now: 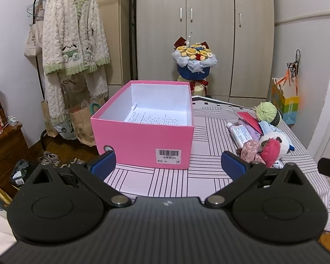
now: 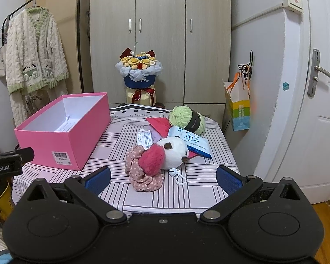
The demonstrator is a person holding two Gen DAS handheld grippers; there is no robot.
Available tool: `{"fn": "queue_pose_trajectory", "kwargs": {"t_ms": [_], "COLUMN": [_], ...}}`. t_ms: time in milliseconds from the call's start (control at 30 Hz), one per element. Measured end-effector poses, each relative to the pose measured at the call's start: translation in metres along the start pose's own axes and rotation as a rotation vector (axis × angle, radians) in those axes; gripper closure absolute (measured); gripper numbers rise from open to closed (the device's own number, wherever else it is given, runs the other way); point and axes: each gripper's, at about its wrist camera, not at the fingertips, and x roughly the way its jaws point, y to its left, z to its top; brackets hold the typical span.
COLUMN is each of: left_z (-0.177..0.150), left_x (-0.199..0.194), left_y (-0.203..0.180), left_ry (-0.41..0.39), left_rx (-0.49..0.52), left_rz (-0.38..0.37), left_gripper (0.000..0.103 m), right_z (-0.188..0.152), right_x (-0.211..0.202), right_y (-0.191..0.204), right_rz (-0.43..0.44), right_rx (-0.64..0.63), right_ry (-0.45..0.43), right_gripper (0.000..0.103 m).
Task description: Organize soft objects
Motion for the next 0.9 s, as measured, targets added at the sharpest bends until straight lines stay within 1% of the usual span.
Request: {"fn": "queue_pose_trajectory", "kwargs": {"t_ms": [200, 367, 633, 900], "left_z": [0.0005, -0.0022, -0.0039, -0.0054], "left_x": [-0.0012, -0.0013, -0.0003, -0.0004], "left_y": [0.0014, 0.0008, 0.0010, 0.0018], "left_ry": [0.002, 0.003, 0.021, 0.032], "left_rx": [0.005, 0.011, 0.010, 0.026], "left_rz": [0.001, 0.004, -0.007, -0.022], "left_gripper": [0.000, 0.000, 0.000, 0.000], "right_z": [0.0001, 0.0006, -0.0009, -0.0029], "right_x": [0.0004, -0.0017, -0.0034, 0.0000], "right_y": [-0.0015, -0.0023, -0.0009, -0.0036], "right_rz": [0.002, -0.012, -0.001, 0.002], "right_rx": [0.008, 0.015, 0.009, 0.007], "right_ry": [-0.002, -0.021, -0.029, -0.019], "right_gripper": [0.000, 0.000, 0.000, 0.000]}}
